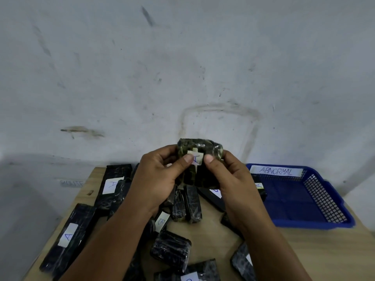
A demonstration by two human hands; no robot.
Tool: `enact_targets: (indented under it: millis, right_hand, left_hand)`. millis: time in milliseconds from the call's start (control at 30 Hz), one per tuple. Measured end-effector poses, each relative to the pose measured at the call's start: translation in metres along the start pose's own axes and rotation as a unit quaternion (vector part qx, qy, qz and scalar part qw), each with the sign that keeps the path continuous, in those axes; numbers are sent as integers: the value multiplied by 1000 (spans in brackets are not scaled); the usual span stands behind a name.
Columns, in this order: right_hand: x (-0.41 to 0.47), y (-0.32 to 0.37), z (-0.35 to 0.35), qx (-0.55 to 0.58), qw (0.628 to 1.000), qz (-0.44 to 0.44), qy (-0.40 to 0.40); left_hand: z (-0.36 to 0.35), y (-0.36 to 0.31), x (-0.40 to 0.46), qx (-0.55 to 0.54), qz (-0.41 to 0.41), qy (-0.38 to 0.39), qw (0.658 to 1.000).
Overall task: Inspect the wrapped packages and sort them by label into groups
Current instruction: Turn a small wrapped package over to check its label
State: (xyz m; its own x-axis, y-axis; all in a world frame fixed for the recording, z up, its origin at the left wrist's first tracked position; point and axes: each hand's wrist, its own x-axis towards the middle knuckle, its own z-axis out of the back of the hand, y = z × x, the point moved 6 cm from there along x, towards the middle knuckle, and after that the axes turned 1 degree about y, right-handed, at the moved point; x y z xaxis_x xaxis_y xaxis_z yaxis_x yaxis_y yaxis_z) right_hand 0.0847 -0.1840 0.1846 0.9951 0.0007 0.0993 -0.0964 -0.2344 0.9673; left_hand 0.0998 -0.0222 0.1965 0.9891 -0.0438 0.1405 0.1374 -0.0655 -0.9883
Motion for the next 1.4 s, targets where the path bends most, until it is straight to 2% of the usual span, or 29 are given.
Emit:
enact_targets:
  millis: [100,200,300,400,533,633,767,900,1000,1100,1200,1233,1400]
  right_hand:
    - [1,3,0,18,1000,10,-14]
    - [4,3,4,15,1000,14,-20]
    - [4,3,2,-11,1000,22,-10]
    - [2,5,-3,-28,999,26,-17]
    - [1,7,2,-34,998,41,-40]
    - [1,4,5,-93,993,42,-62]
    - [-2,2,11,-176,980,-6,-93]
    - [-4,5,4,-99,994,-10,-46]
    - [-2,1,5,-11,998,-14,-56]
    - [-1,0,9,23,997,-19,-67]
    - [-3,-1,7,6,997,-24,-69]
    - [-3,-2,6,-7,998,-21,-67]
    - [-3,-9,3,60,996,-40,-53]
  left_hand:
    - [0,0,0,23,-13,22,999]
    - [-4,-4,-2,-20,-13,46,999]
    - [-3,-4,0,-34,-20,9,999]
    - [3,-4,2,6,-53,-21,998]
    - [0,-4,0,29,-63,3,998]
    - [0,-8,-1,64,-87,-2,994]
    - [9,-9,1,141,-125,-56,980]
    - [7,-2,-1,156,-161,-46,973]
    - [2,-4,-2,165,-188,-25,968]
    - [-1,-1,-2,142,-117,5,983]
    - [1,13,2,45,30,-43,998]
    - [2,16,3,27,55,-52,997]
    - [3,20,4,-3,70,-62,996]
